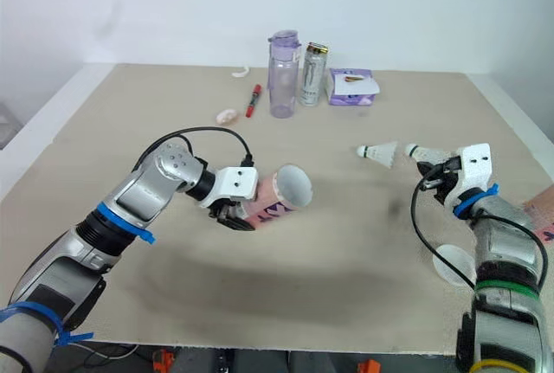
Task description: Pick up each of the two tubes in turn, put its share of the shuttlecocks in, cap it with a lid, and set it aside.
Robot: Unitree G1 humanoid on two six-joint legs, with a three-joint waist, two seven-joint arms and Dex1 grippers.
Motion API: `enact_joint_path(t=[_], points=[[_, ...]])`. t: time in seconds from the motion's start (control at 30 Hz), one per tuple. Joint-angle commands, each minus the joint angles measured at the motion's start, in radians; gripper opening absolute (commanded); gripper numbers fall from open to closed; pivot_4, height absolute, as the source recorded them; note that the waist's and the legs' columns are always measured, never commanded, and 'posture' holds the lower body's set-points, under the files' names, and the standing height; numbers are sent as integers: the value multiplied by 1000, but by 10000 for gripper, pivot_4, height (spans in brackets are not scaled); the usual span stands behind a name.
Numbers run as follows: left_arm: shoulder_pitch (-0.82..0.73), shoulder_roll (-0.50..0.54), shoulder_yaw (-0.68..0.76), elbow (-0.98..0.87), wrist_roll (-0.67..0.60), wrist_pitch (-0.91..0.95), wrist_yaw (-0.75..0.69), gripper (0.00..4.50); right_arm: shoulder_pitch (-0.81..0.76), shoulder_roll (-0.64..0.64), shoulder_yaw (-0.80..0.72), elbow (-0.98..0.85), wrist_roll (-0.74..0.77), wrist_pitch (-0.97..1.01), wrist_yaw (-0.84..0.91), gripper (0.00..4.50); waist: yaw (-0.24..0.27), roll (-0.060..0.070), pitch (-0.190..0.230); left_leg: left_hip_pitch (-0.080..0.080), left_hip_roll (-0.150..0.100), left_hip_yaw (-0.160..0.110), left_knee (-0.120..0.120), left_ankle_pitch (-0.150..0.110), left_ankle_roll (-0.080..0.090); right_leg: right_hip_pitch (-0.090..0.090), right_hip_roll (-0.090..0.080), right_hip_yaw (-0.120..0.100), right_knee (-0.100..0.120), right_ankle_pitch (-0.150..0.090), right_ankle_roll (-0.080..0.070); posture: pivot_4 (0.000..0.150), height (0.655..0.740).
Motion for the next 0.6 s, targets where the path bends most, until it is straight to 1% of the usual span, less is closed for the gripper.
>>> enact_joint_path(t=[0.03, 0.1, 0.2, 0.3, 0.33, 0.43, 0.6], points=[[8, -2, -20, 29, 25, 1, 24, 31372, 34, -123, -41, -421, 85, 0, 127, 1080, -2, 4, -1, 0, 0, 1, 0, 0, 0, -1, 0, 1, 0, 0, 0, 1500, 7400], [8, 0, -20, 33, 24, -2, 22, 31372, 58, -179, -32, -560, 137, 25, 210, 1080, -1, 1, 0, 1, 1, 0, 0, 0, 0, 1, 2, 1, 0, 0, 0, 1500, 7400], [7, 1, -20, 41, 24, -6, 18, 31372, 38, -248, 18, -751, 209, 104, 279, 1080, -1, 0, 1, 1, 2, -1, 0, 0, 0, 1, 2, 0, 0, 0, -1, 1500, 7400], [4, -2, -21, 48, 23, -6, 17, 31372, 49, -303, 98, -895, 200, 92, 367, 1080, -1, 0, 1, 1, 3, 0, 0, 0, 0, 0, 2, 0, 0, 0, -2, 1500, 7400], [4, -4, -20, 48, 21, -5, 15, 31372, 53, -311, 117, -916, 189, 85, 381, 1080, 2, -2, 1, 1, 3, 0, 0, 0, 0, 0, 2, 0, 0, 0, -2, 1500, 7400], [1, -9, -19, 50, 19, -1, 15, 31372, 50, -320, 152, -928, 156, 54, 410, 1080, 4, -3, 1, 0, 3, 1, 1, 0, 0, -1, 0, 0, -1, 0, -3, 1500, 7400], [0, -18, -17, 52, 19, 7, 21, 31372, 51, -296, 210, -895, 84, -33, 443, 1080, 8, -3, 1, -1, 2, 2, 1, 0, 0, -2, -1, -1, -1, 0, -3, 1500, 7400]])
